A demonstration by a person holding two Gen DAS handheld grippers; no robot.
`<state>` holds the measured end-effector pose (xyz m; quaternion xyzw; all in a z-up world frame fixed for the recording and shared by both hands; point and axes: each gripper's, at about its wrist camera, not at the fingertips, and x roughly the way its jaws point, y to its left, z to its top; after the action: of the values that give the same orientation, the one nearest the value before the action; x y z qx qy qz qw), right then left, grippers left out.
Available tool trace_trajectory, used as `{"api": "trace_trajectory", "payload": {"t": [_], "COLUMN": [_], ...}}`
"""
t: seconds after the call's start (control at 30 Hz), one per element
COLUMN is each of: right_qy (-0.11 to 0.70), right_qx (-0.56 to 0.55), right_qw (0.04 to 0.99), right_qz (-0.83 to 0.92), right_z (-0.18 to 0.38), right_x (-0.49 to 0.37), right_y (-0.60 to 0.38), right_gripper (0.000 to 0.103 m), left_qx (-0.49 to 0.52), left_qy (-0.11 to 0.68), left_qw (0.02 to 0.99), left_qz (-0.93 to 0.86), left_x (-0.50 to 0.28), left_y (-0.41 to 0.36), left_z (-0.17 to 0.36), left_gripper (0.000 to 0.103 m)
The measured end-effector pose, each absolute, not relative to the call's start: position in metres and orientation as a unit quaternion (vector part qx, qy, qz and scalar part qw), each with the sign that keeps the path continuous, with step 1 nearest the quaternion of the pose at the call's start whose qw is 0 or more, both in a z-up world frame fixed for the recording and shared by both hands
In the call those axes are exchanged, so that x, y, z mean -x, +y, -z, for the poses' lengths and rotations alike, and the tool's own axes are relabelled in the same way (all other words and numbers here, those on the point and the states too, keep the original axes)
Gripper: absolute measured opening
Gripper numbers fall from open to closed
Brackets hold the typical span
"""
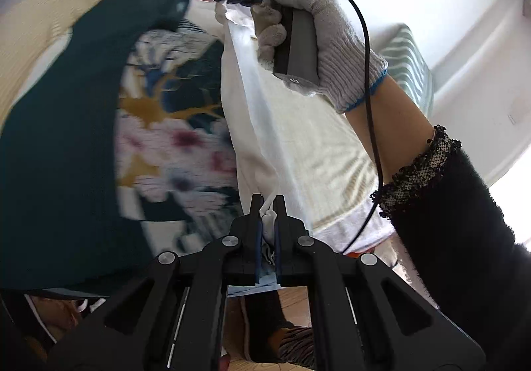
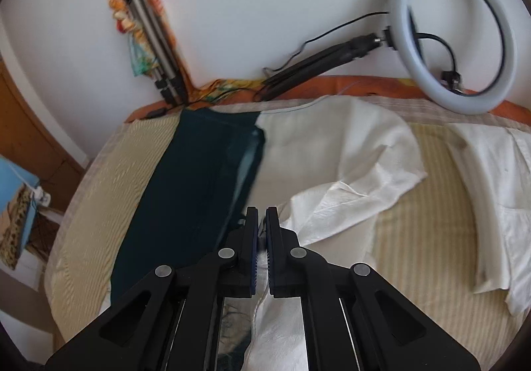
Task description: Fold small clothes
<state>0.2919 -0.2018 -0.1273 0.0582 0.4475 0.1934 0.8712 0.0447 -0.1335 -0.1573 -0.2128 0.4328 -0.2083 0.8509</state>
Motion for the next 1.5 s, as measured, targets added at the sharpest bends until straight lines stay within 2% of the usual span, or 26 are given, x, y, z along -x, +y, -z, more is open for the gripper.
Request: {"api": "trace_trajectory", "payload": {"t": [0.23,0.27,0.3,0.33,0.37,0.4,0.53,0.57,0.63,0.83,1.0,1.23,1.3,1.33,1.37,1.5], "right_qy": [0.467,0.474,0.480,0.487,0.489,0.491,0.467,0.458,0.445,0.478,0.503,0.543,0.550,0.554,0.554,0.524], "right_qx": [-0.044,-0.044,-0.043,-0.044,-0.045,-0.047,-0.090,-0.101,-0.133,-0.231,-0.245,-0.152,-0.147,-0.145,-0.144,-0.124], "right_qw": [0.860,0.855,0.851,0.846,0.843,0.839,0.842,0.846,0.858,0.835,0.820,0.824,0.821,0.818,0.818,0.840], "right_qz": [-0.201,-0.206,-0.208,-0.213,-0.219,-0.227,-0.256,-0.254,-0.219,-0.142,-0.119,-0.049,-0.046,-0.047,-0.047,-0.061], "right_z": [0.150,0.155,0.157,0.159,0.159,0.158,0.135,0.130,0.121,0.135,0.143,0.160,0.168,0.171,0.170,0.143], "right_x": [-0.302,-0.304,-0.304,-0.305,-0.304,-0.303,-0.297,-0.297,-0.301,-0.330,-0.352,-0.376,-0.381,-0.381,-0.380,-0.375], "right_y": [-0.168,-0.164,-0.164,-0.164,-0.164,-0.167,-0.199,-0.209,-0.241,-0.302,-0.290,-0.255,-0.254,-0.254,-0.255,-0.251], "right_gripper": [0.003,0.007,0.008,0.009,0.011,0.013,0.035,0.040,0.043,0.044,0.044,0.044,0.029,0.007,0.004,0.002], "left_qx": [0.204,0.191,0.179,0.168,0.158,0.152,0.114,0.106,0.088,0.046,0.093,0.108,0.107,0.109,0.113,0.129], "left_qy": [0.447,0.449,0.450,0.454,0.458,0.460,0.452,0.448,0.437,0.405,0.395,0.424,0.425,0.426,0.425,0.417], "left_qw": [0.856,0.859,0.861,0.862,0.861,0.860,0.869,0.872,0.881,0.905,0.908,0.891,0.891,0.891,0.890,0.892], "left_qz": [0.162,0.156,0.153,0.153,0.155,0.157,0.167,0.166,0.159,0.122,0.108,0.121,0.119,0.118,0.118,0.120], "left_x": [-0.048,-0.045,-0.044,-0.041,-0.038,-0.036,-0.020,-0.017,-0.013,-0.031,-0.043,-0.045,-0.045,-0.044,-0.044,-0.043], "left_y": [-0.105,-0.105,-0.105,-0.106,-0.105,-0.104,-0.089,-0.086,-0.073,-0.039,-0.015,-0.007,-0.005,-0.004,-0.003,0.007], "left_z": [0.164,0.163,0.161,0.158,0.155,0.151,0.117,0.110,0.094,0.060,0.062,0.074,0.075,0.075,0.075,0.069], "left_gripper": [0.004,0.004,0.006,0.014,0.022,0.025,0.029,0.034,0.038,0.038,0.038,0.038,0.038,0.038,0.038,0.038]}}
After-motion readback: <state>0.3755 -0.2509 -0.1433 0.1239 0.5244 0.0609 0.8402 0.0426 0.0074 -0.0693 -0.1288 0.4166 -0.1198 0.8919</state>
